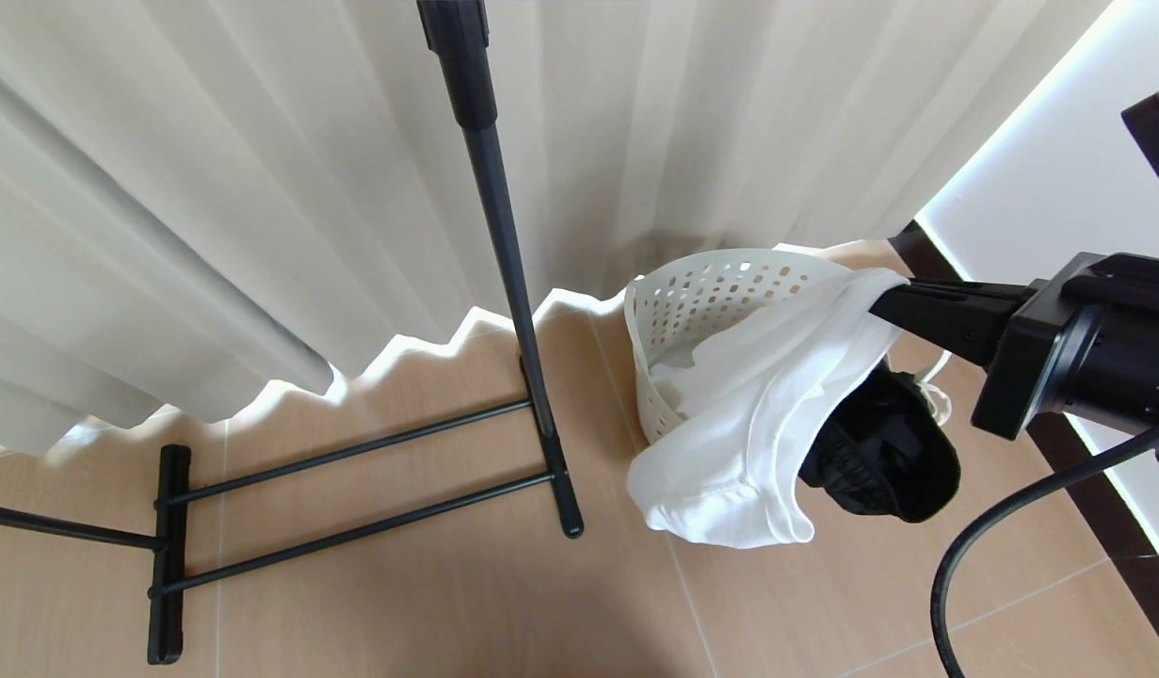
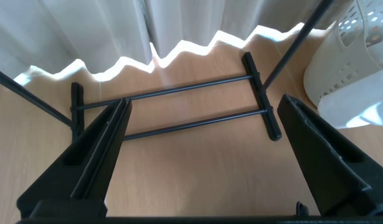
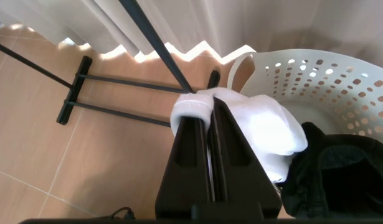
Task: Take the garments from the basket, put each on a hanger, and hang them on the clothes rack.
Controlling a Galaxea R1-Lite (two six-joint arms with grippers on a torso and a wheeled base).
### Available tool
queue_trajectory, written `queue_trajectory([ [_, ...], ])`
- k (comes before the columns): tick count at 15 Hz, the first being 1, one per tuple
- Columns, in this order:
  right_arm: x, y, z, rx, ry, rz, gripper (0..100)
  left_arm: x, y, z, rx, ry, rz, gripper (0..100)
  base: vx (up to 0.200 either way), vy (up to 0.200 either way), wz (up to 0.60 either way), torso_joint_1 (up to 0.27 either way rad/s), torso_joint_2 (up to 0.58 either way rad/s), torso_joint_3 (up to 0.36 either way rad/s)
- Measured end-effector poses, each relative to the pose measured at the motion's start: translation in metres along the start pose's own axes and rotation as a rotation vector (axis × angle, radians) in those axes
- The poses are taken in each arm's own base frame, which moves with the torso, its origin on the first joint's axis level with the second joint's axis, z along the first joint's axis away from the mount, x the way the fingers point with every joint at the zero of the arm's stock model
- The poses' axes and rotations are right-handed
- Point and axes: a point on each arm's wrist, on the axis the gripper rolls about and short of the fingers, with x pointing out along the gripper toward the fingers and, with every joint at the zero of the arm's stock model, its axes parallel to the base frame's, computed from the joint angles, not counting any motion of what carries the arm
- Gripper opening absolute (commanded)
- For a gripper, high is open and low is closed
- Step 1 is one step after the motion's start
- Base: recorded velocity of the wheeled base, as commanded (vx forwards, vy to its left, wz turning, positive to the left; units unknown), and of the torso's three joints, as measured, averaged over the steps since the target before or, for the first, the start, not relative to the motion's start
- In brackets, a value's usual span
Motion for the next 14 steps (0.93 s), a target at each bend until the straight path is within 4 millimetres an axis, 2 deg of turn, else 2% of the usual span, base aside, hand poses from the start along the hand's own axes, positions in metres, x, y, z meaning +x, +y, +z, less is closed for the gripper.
queue_trajectory([
  [5, -0.001, 0.000, -0.002, 0.001, 0.006, 0.005, 0, 0.000, 0.000, 0.000, -0.003, 0.000, -0.001, 100, 0.000, 0.000, 0.00, 0.000, 0.00, 0.019],
  [14, -0.001, 0.001, -0.020, -0.043, 0.065, 0.014, 0, 0.000, 0.000, 0.000, -0.007, 0.001, 0.000, 100, 0.000, 0.000, 0.00, 0.001, 0.00, 0.190],
])
